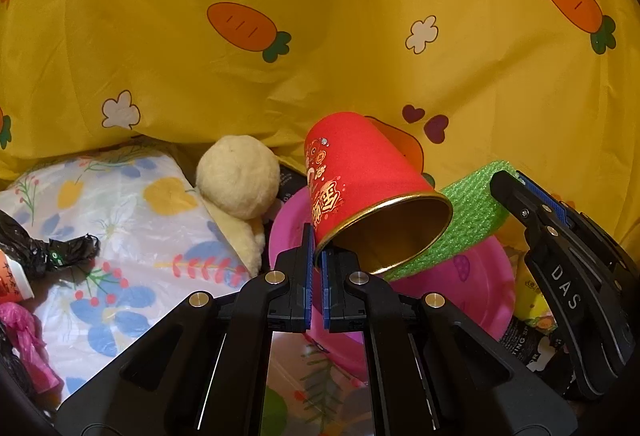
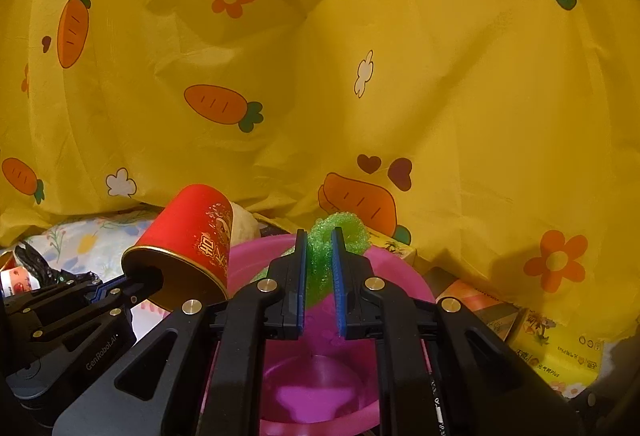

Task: Collect trash
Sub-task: 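Carry the red can and green mesh sleeve over the pink bucket with both tools, then open both tools to drop the can and mesh sleeve into the bucket, then move both tools back over the trash pile on the table, then grasp the pink plastic bag with the left tool while the right tool grasps the white paper cup, then carry the pink bag and white paper cup over the pink bucket with both tools, then open both tools to drop the bag and cup into the bucket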

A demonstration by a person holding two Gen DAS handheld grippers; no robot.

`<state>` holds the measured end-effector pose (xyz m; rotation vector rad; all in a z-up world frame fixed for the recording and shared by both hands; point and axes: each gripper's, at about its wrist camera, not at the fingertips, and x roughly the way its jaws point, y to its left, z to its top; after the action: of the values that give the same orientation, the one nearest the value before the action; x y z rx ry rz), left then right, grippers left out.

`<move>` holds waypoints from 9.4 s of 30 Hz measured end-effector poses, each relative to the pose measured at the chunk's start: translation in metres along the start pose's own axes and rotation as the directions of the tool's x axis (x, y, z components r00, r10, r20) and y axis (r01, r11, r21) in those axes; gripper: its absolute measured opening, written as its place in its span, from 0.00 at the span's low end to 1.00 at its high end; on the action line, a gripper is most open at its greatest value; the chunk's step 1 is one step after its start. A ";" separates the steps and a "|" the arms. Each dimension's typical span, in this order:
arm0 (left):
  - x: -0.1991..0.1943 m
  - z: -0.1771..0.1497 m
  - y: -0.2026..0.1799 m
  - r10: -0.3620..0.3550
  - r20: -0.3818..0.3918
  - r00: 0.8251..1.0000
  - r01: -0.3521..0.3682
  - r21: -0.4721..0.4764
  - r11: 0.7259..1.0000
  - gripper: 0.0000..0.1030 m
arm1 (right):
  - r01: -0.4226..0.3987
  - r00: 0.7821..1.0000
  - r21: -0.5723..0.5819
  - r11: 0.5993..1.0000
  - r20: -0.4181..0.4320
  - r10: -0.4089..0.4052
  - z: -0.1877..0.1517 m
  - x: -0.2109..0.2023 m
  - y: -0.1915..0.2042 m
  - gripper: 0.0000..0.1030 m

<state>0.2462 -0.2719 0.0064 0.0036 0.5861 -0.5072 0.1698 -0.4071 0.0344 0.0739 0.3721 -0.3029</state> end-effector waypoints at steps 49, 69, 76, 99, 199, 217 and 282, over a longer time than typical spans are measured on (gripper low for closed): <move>-0.044 -0.030 0.043 0.088 0.010 0.996 -0.087 -0.100 0.991 0.92 | 0.036 0.995 0.037 0.999 -0.093 -0.032 -0.029 -0.009 0.006 0.86; -0.157 -0.091 0.079 0.255 0.083 0.963 -0.243 -0.127 0.962 0.92 | -0.051 0.998 0.069 0.996 -0.045 0.054 -0.068 -0.095 0.049 0.91; -0.213 -0.122 0.097 0.396 0.125 0.910 -0.381 -0.128 0.916 0.92 | -0.160 0.985 0.057 0.985 -0.058 0.163 -0.083 -0.113 0.086 0.91; -0.258 -0.185 0.224 0.535 -0.104 0.838 -0.535 -0.343 0.772 0.79 | -0.454 0.880 -0.072 0.888 -0.187 0.435 -0.124 -0.139 0.220 0.94; -0.308 -0.167 0.222 0.425 0.051 0.904 -0.367 -0.421 0.830 0.27 | -0.655 0.752 -0.130 0.745 -0.214 0.624 -0.117 -0.166 0.232 0.50; -0.247 -0.125 0.176 0.278 0.069 0.958 -0.247 -0.296 0.923 0.26 | -0.565 0.823 -0.058 0.823 -0.116 0.557 -0.085 -0.136 0.178 0.50; -0.015 -0.010 0.020 -0.175 0.022 0.984 0.176 -0.105 0.979 0.92 | -0.069 0.998 0.191 0.979 0.014 0.067 -0.015 -0.002 -0.028 0.68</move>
<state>0.2393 -0.2465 0.0026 -0.1539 0.6038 -0.6463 0.1538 -0.4316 0.0207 0.2741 0.3319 -0.2706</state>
